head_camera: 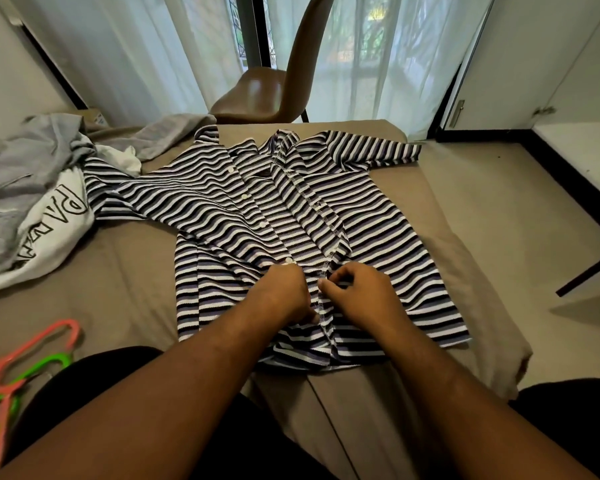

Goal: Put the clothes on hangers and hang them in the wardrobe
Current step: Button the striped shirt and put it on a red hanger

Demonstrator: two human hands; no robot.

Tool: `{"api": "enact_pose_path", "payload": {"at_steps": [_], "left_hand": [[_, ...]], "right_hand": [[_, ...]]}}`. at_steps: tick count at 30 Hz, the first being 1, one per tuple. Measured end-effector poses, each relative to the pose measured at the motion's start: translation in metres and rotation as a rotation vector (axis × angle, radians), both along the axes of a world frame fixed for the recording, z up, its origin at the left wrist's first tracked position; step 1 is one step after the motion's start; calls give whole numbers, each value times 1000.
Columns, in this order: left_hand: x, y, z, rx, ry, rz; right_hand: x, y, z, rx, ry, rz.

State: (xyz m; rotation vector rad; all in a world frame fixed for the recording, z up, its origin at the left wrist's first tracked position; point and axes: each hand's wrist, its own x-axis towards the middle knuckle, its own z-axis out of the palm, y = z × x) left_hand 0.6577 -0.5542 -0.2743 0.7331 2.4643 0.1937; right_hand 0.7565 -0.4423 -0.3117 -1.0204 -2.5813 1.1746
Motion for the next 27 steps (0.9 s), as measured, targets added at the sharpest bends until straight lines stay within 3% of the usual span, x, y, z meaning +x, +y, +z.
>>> {"api": "enact_pose_path", "payload": {"at_steps": [3, 6, 9, 13, 16, 24, 27], "left_hand": [[5, 3, -3, 4, 22, -13], [1, 0, 2, 53, -15, 26], [-12, -7, 20, 291, -255, 200], [-25, -15, 35, 557, -440, 323], [-22, -14, 34, 595, -511, 311], [-19, -10, 27, 579, -540, 300], [-19, -10, 27, 574, -516, 303]], "right_hand": [[-7, -6, -4, 136, 2, -20], [-6, 1, 0, 14, 61, -5], [5, 13, 13, -25, 101, -11], [15, 20, 30, 106, 93, 8], [15, 14, 38, 113, 82, 53], [12, 3, 36, -173, 261, 56], [14, 1, 35, -55, 257, 54]]}}
